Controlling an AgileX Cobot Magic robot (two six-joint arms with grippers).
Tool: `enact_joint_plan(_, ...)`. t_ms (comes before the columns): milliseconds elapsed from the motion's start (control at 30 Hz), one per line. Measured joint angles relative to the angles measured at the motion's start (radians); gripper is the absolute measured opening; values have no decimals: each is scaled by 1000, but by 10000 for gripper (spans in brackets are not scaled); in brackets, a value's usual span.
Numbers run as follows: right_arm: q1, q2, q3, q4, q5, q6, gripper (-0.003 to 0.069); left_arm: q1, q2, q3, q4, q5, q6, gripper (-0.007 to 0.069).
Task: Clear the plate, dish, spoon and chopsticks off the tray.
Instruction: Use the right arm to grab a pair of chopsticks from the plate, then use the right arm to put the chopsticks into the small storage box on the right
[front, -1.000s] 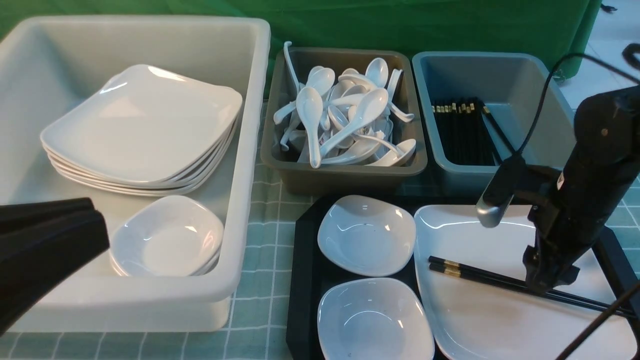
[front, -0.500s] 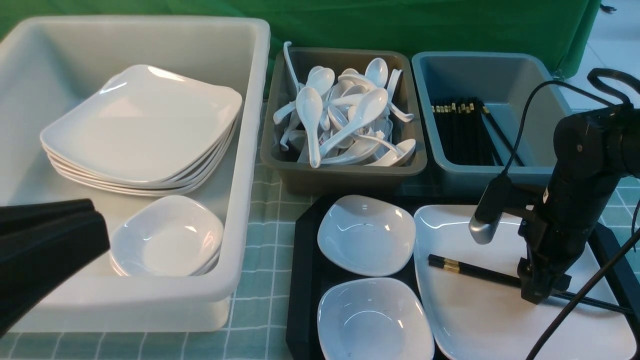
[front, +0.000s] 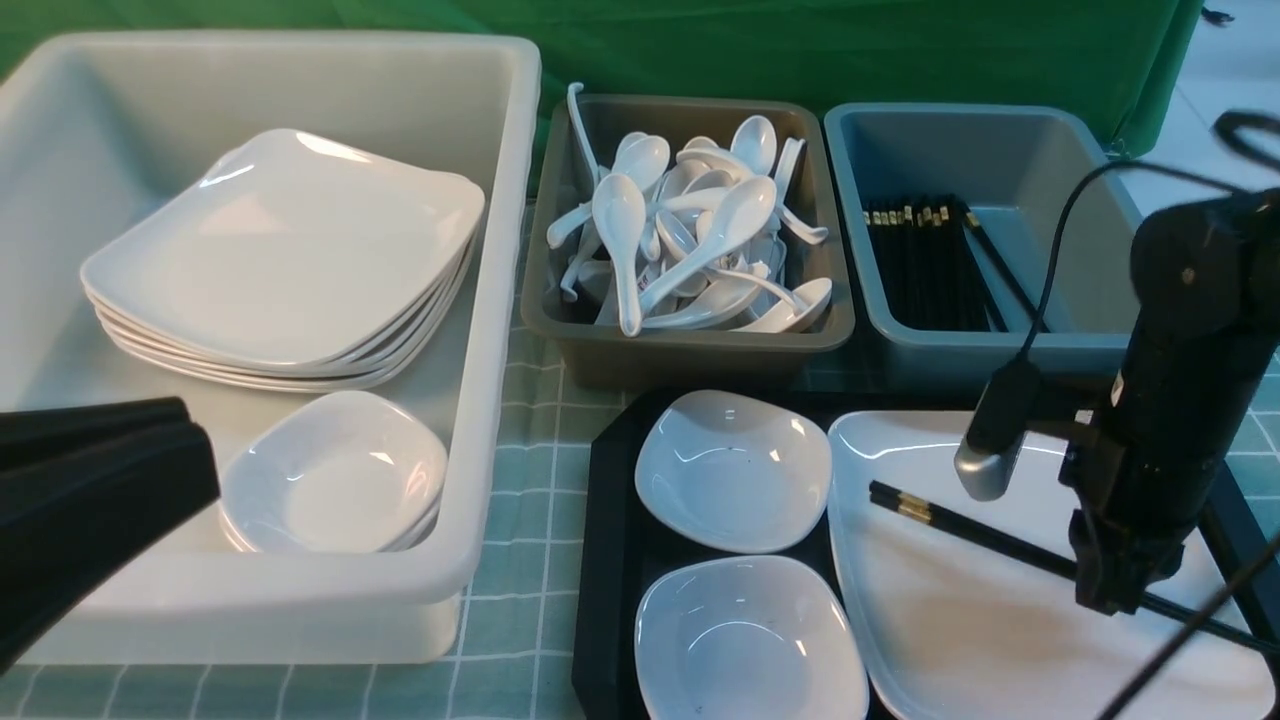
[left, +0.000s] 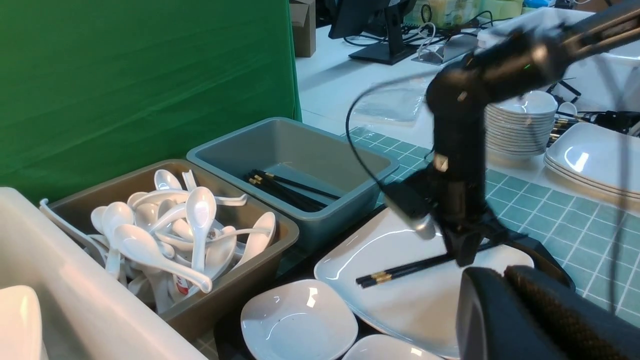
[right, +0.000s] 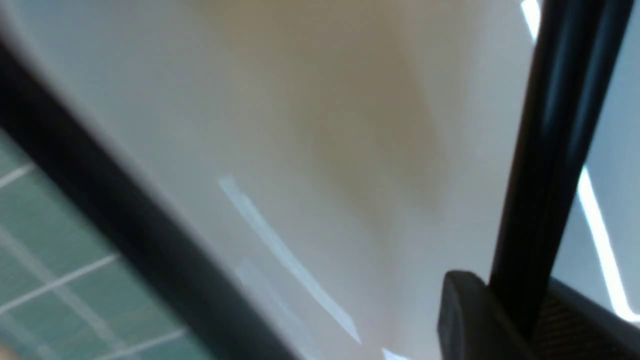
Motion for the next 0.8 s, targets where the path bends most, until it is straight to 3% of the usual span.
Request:
enact_joint_plan(100,31,-83,0,8,-13,29,127,0,0,0,-1,-12,3,17)
enact_joint_plan(200,40,-155,-1,13,-149,138,127,0,0,0,-1,-35,4,17)
enact_joint_plan(300,13,-168,-52,36,-386,364,127,0,0,0,-1,-64,4,17)
enact_joint_plan(467,-79,-16,-244,119,-609,675,127,0,0,0,-2,-87,4,17)
enact_joint_plan(667,-146,257,-513,136,-640,862,127,0,1,0,-4,-87,-14,17)
enact_joint_plan(800,-157,357,-590,136,-636,907,189,0,1,0,-4,-87,-16,17)
